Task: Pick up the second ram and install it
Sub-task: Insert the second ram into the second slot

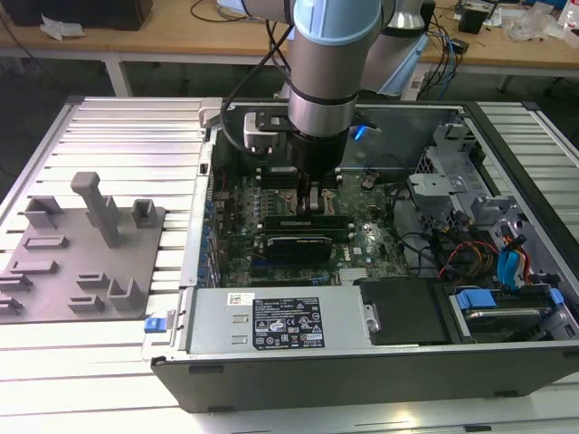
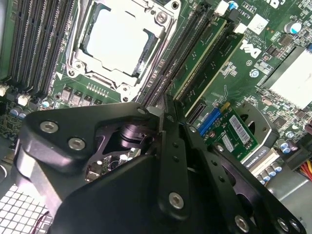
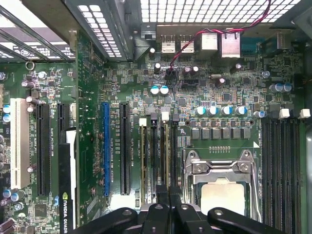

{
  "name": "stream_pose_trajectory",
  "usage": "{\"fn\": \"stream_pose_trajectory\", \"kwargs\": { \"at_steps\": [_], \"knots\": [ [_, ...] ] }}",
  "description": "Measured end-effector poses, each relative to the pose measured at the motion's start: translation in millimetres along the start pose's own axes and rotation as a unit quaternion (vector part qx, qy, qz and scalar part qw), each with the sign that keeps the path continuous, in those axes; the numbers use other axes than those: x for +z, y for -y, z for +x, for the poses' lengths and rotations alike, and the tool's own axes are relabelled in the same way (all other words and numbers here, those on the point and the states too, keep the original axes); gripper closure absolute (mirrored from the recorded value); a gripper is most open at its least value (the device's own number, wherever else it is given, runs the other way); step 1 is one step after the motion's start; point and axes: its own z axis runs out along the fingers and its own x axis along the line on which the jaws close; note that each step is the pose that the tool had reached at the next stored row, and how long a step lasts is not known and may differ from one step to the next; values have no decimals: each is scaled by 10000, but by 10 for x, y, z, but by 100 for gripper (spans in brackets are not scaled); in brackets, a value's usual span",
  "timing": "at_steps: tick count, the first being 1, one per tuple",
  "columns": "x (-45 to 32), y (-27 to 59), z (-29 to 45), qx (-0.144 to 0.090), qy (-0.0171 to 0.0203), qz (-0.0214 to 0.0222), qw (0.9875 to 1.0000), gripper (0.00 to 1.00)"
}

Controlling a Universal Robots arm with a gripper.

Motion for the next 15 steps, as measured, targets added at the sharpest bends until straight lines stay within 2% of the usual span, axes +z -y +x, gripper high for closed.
{"fn": "stream_pose_trajectory", "kwargs": {
  "at_steps": [11, 15],
  "knots": [
    [84, 1, 1, 0, 1, 0, 10000, 91],
    [92, 2, 1, 0, 1, 0, 10000, 91]
  ]
}}
